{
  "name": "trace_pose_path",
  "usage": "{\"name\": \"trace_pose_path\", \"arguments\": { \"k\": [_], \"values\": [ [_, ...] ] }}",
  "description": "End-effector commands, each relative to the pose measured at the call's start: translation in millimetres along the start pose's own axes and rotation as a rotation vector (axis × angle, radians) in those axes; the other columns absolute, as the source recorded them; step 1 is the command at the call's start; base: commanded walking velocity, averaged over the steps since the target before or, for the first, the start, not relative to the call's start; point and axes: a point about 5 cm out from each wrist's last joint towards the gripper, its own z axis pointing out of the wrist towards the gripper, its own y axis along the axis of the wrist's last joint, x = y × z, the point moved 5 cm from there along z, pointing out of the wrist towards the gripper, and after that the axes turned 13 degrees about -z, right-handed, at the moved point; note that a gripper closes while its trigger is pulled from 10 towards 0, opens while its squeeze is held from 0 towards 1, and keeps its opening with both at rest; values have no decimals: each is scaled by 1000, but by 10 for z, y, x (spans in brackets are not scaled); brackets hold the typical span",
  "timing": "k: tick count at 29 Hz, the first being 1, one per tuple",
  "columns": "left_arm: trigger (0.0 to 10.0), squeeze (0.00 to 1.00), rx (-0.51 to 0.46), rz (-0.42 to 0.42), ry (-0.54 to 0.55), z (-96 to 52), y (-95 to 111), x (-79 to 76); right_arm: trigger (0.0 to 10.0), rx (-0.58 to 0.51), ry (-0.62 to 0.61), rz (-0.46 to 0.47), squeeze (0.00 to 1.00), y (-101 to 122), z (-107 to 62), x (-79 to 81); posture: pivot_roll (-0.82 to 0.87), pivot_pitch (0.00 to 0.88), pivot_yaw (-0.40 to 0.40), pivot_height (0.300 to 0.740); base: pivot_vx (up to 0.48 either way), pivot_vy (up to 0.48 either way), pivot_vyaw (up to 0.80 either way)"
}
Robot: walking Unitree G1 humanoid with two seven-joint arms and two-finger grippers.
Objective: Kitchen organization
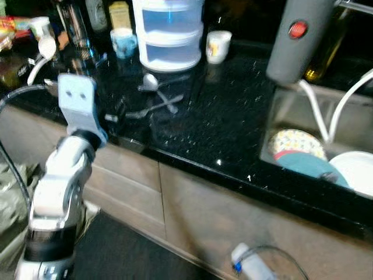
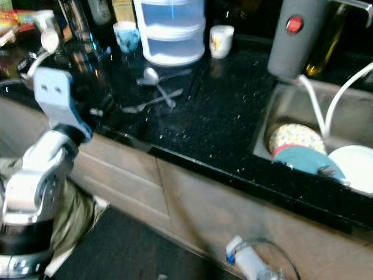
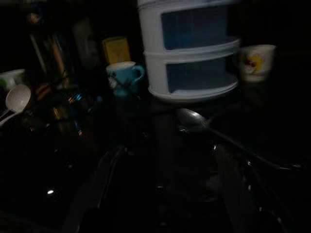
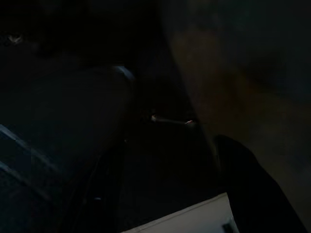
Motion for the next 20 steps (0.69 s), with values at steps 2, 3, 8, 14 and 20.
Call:
{"name": "trace_pose_path", "arguments": {
  "k": [2, 3, 8, 14, 20],
  "values": [
    [10000, 0, -14, 19, -2, 40, 64, 31, 10000, 15, 3, 14, 0, -59, -1, 44, 43, 0, 7, 740, 0, 0, 0],
    [10000, 0, -15, 19, -2, 44, 70, 37, 10000, 16, 3, 13, 0, -62, -1, 44, 43, 0, 5, 740, 0, 0, 0],
    [10000, 0, -2, 30, -3, 146, 79, 138, 10000, 20, 5, 12, 0, -68, -1, 49, 40, 0, 0, 740, 0, 0, 0],
    [10000, 0, 50, 78, 19, 348, 154, 448, 10000, 24, -1, 16, 0, -81, -3, 44, 28, 0, 3, 740, 0, 0, 0],
    [10000, 0, 249, 115, 0, 367, -94, 712, 10000, 30, -2, 16, 0, -113, -11, 42, 16, 0, -7, 740, 0, 0, 0]
  ]
}}
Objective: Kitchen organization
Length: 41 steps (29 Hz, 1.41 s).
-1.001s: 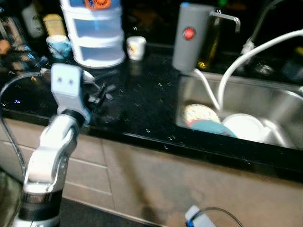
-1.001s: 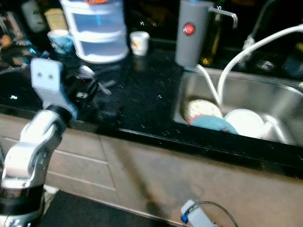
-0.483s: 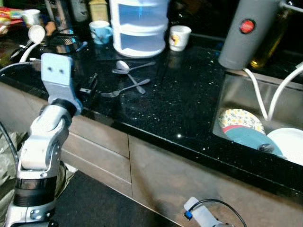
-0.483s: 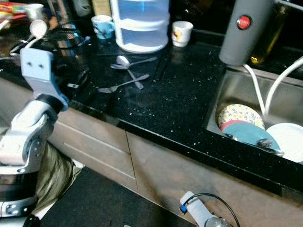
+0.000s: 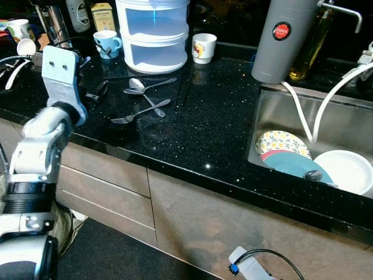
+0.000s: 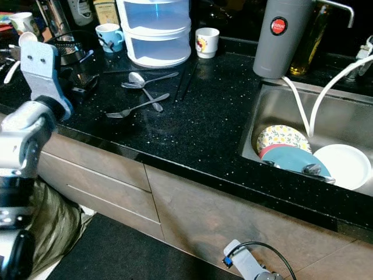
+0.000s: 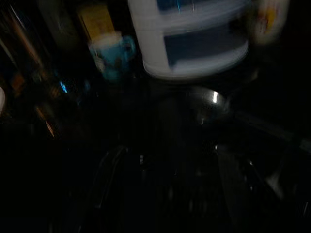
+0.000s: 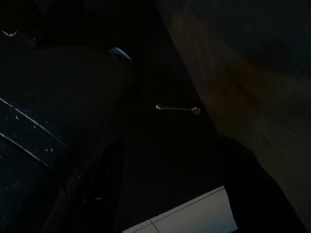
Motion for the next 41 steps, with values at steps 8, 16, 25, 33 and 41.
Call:
{"name": "trace_pose_path", "arguments": {
  "k": [8, 16, 25, 33, 41],
  "values": [
    [10000, 0, 91, -12, -180, 59, -37, -113, 10000, 13, -2, 20, 0, -64, -10, 10, 5, 0, -4, 740, 0, 0, 0],
    [10000, 0, 104, 47, -236, 127, 58, -74, 10000, 19, -3, 18, 0, -98, -16, 15, -8, 2, -6, 740, 0, 0, 0],
    [10000, 0, 149, 30, -272, 194, 2, -65, 10000, 28, -10, 14, 0, -150, -27, 13, -25, 14, -8, 740, 0, 0, 0],
    [10000, 0, 124, -27, -316, 238, 43, -80, 10000, 40, -13, 14, 0, -232, -46, 22, -53, 38, -9, 740, 0, 0, 0],
    [10000, 0, 201, -95, -385, 234, -184, -186, 10000, 51, -18, 19, 0, -300, -61, 33, -76, 63, -10, 740, 0, 0, 0]
  ]
}}
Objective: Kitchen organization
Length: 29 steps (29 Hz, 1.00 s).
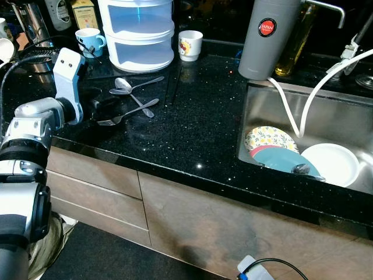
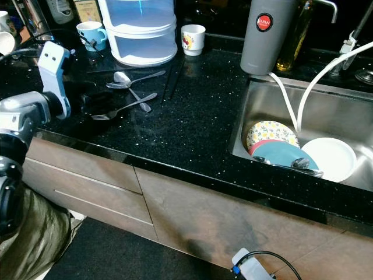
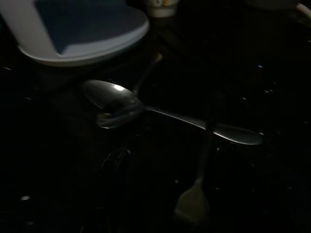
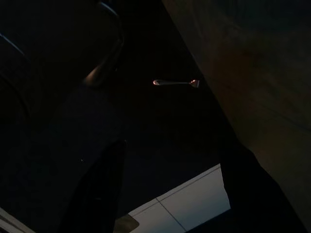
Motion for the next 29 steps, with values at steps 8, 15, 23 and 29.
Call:
{"name": "trace_pose_path", "arguments": {
  "k": [8, 15, 23, 29],
  "values": [
    [10000, 0, 105, -68, -50, 55, -218, -56, 10000, 6, -9, 8, 0, -69, -13, 13, -83, 79, -13, 740, 0, 0, 0],
    [10000, 0, 221, -133, -34, 33, -370, -38, 10000, 10, -16, 7, 0, -81, -15, 10, -84, 83, -12, 740, 0, 0, 0],
    [0, 0, 348, -263, 2, -45, -524, -8, 10000, 10, -27, 10, 0, -73, -12, 3, -77, 77, -4, 740, 0, 0, 0],
    [0, 0, 371, -261, 2, -66, -544, -3, 10000, 10, -31, 11, 0, -64, -10, -2, -71, 73, -3, 740, 0, 0, 0]
  ]
}}
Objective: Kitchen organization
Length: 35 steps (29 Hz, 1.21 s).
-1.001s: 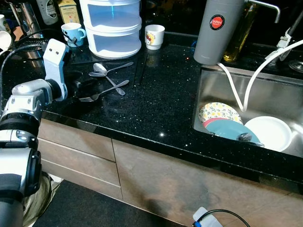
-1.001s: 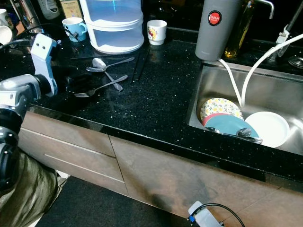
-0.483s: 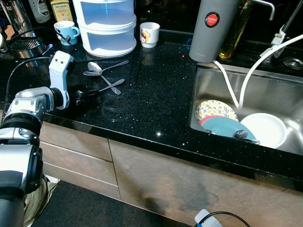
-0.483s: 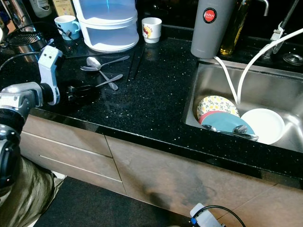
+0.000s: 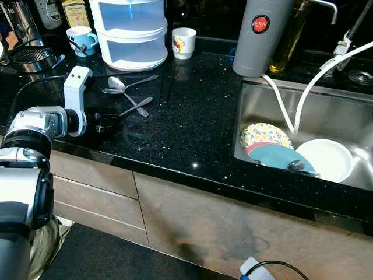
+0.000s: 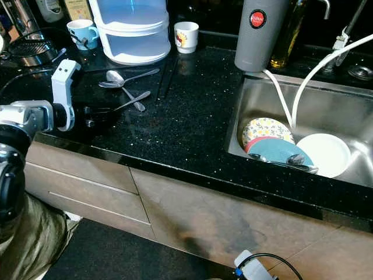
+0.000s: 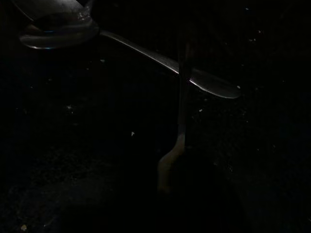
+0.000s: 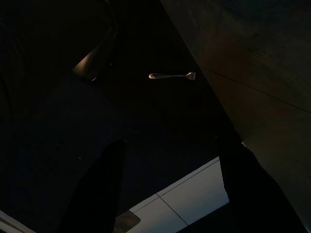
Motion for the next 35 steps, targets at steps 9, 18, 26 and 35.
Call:
{"name": "trace_pose_path", "arguments": {
  "k": [9, 18, 26, 35],
  "values": [
    [0, 0, 76, -48, 63, -64, -160, 138, 10000, 1, -15, 7, 0, 14, 5, -5, -61, 58, 2, 740, 0, 0, 0],
    [0, 0, -105, -40, 37, -125, 175, 81, 10000, 0, -21, 5, 0, 38, 12, -9, -56, 41, 5, 740, 0, 0, 0],
    [0, 0, -314, 5, -57, -218, 685, -186, 10000, 0, -21, 0, 0, 50, 14, -11, -47, 25, 0, 740, 0, 0, 0],
    [10000, 886, -343, 7, 44, -30, 763, -261, 10000, 1, -18, -8, 0, 58, 15, -16, -37, 18, -3, 740, 0, 0, 0]
  ]
}}
